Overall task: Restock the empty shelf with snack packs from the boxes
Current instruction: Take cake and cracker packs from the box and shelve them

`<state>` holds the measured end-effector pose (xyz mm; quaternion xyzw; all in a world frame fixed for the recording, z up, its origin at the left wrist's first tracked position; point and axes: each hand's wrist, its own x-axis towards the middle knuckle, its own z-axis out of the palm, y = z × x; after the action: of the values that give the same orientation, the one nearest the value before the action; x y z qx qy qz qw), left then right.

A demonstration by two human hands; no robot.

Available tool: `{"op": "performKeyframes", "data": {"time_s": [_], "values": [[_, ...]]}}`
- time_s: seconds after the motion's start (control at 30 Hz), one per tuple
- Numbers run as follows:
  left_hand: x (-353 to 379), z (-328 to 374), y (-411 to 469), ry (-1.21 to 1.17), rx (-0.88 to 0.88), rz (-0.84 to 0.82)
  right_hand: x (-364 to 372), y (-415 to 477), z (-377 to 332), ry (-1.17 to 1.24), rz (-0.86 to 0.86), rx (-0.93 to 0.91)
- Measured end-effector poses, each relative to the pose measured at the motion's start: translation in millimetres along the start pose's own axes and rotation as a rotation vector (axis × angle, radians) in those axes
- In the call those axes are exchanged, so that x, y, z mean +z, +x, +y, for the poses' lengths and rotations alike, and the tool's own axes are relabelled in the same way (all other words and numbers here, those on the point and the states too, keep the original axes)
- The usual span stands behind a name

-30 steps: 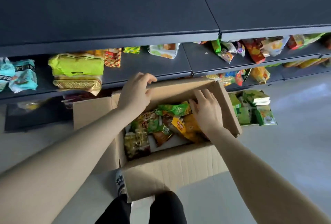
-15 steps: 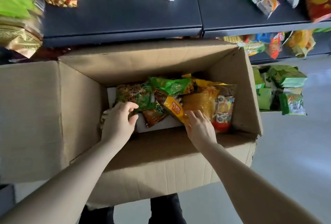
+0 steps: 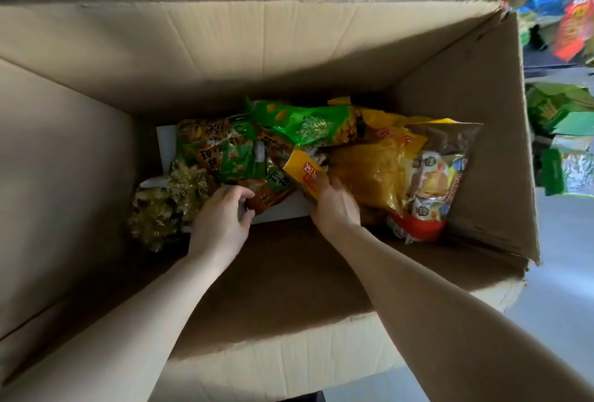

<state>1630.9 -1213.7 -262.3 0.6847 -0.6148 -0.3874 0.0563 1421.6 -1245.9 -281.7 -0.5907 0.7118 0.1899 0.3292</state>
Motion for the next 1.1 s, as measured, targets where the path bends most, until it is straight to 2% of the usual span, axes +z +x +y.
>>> {"op": "performKeyframes", "data": {"time_s": [0.27,0.47,0.77,0.93,1.1], "values": [[18,-44,24,0.043,0.017,-0.022,38,52,-18,-0.047,0.117,0.078],[13,-52,29,0.040,-0.003,-0.028,28,53,-11,-0.027,0.210,0.070],[-26,-50,18,0.052,-0.034,-0.025,20,-7,-15,0.009,0.100,0.016],[-60,-43,2,0.070,-0.035,-0.066,6,-50,-29,-0.085,0.013,-0.139],[-88,-22,-13,0.106,0.098,-0.173,-20,-87,-67,-0.022,0.049,-0.379]]}}
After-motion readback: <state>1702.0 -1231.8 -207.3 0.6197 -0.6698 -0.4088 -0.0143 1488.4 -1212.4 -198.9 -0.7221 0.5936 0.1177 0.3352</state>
